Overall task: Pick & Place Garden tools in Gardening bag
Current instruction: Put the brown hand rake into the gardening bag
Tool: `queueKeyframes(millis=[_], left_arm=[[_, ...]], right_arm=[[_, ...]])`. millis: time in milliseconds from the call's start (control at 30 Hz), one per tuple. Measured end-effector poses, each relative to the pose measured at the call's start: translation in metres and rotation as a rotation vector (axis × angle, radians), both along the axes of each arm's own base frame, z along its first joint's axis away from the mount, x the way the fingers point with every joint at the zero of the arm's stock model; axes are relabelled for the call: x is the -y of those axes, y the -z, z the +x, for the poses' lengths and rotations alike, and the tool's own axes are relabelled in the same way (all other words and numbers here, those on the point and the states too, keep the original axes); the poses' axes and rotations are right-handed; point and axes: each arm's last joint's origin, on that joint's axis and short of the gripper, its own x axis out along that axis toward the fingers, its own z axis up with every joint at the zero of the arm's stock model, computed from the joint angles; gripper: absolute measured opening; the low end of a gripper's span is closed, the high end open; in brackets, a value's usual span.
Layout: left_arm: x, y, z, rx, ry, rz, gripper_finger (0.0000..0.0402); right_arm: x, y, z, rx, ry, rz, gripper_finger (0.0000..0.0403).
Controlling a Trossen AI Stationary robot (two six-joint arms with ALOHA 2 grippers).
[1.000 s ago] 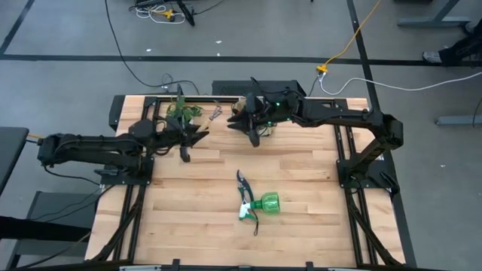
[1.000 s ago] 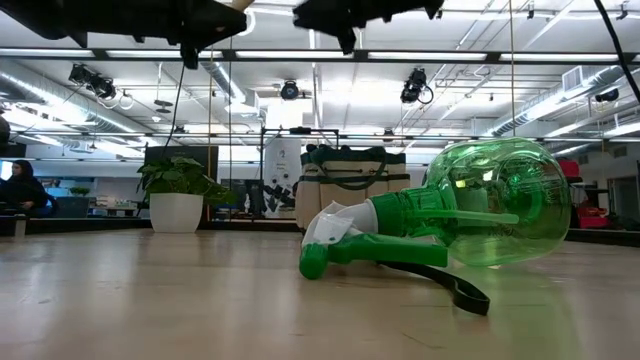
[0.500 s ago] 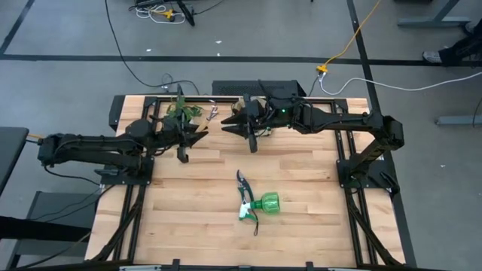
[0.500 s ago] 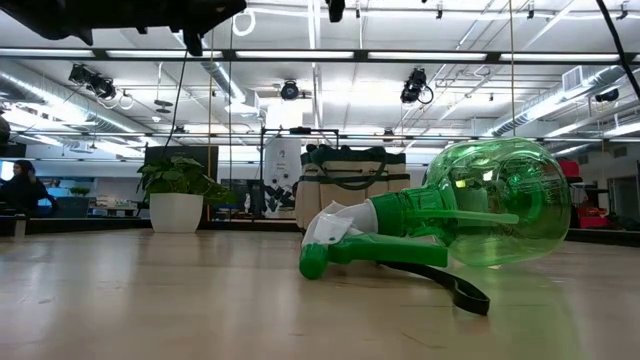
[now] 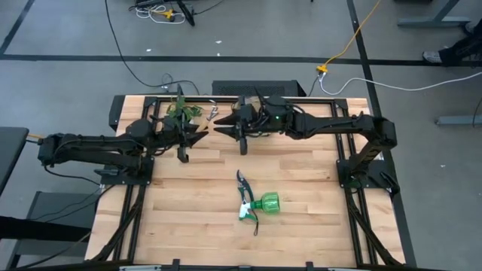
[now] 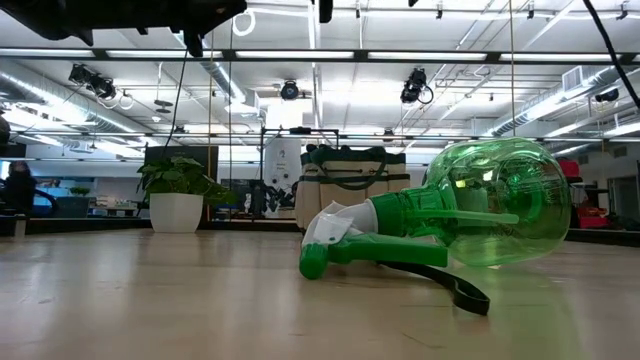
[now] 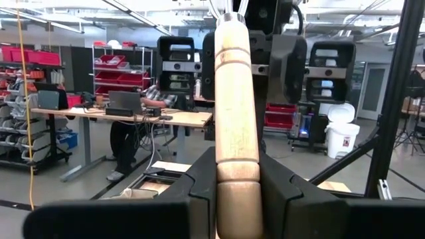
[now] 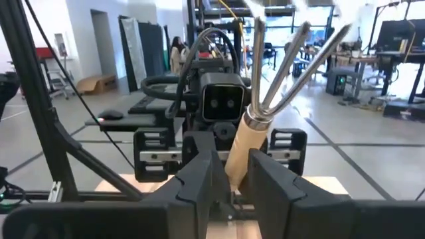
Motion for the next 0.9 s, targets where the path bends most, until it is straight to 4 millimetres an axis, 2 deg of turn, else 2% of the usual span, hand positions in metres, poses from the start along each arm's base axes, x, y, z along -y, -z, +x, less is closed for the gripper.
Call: queueKeyframes(millis=[233, 567, 900], left_arm=[[0.000, 0.000, 0.000, -0.003, -0.001, 0.008, 0.0067], [0.000, 0.000, 0.000, -0.004, -0.004, 0.009, 0.0067], [0.000, -0.001, 0.000, 0.000, 0.004, 0.009, 0.0067]], right_arm=[[0.000, 0.002, 0.007, 0.061, -0.016, 0.014, 0.0098], [0.002, 0.015, 0.021, 0.115, -0.025, 0.026, 0.0114], [0.002, 0.016, 0.023, 0.132, 0.025, 0.031, 0.0116]])
